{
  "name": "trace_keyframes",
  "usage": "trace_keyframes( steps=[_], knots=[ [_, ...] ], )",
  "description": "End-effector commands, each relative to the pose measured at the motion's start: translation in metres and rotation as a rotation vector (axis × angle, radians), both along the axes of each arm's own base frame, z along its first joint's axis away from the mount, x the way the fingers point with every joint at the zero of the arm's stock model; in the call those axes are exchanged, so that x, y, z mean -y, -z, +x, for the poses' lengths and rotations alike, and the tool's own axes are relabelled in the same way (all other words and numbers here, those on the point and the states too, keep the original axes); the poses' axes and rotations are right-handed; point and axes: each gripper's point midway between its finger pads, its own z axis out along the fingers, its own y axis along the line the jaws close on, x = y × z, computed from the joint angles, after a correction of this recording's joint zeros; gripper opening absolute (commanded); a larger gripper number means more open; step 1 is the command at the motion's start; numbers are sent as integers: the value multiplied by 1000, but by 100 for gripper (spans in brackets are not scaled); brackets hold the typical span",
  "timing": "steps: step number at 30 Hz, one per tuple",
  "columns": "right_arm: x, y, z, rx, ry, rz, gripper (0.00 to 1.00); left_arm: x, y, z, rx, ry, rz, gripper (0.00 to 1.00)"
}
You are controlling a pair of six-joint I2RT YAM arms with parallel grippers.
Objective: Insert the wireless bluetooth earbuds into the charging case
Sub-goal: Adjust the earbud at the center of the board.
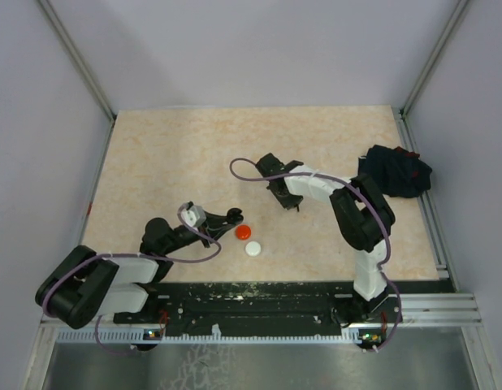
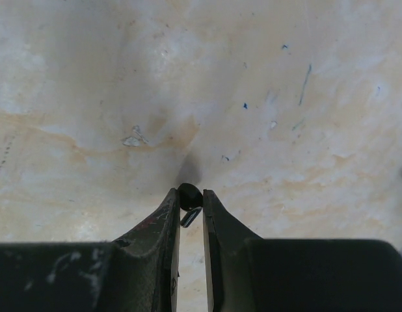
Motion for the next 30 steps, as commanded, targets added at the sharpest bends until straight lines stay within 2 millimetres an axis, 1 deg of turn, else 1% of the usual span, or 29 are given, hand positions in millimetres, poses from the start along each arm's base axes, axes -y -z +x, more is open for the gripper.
trace_keyframes(
  steps=[1, 6, 8, 11, 13, 16, 18, 22, 25, 30],
  knots=[
    [20, -10, 3, 107, 67, -218, 8, -5, -5, 1, 21, -24, -11, 0],
    [7, 5, -6, 132, 54, -306, 12, -6, -6, 2, 25, -36, -14, 0],
    [0, 15, -12, 116, 48, -322, 20, -7, -7, 2, 29, -40, -15, 0],
    [-15, 29, -23, 64, 12, -287, 20, -8, -9, 1, 34, -46, -19, 0],
    [-28, 30, -30, 50, -19, -250, 19, -10, -9, 1, 39, -56, -20, 0],
    [-41, 29, -35, 26, -25, -177, 19, -11, -11, 2, 47, -63, -22, 0],
    [-44, 28, -37, 24, -25, -161, 20, -11, -11, 1, 48, -61, -23, 0],
    [-49, 29, -39, 16, -29, -151, 26, -11, -12, 1, 49, -61, -25, 0],
    [-57, 26, -41, 7, -39, -112, 29, -11, -11, 1, 49, -62, -24, 0],
    [-69, 22, -45, -2, -64, -68, 30, -11, -12, 1, 48, -61, -25, 0]
  ],
)
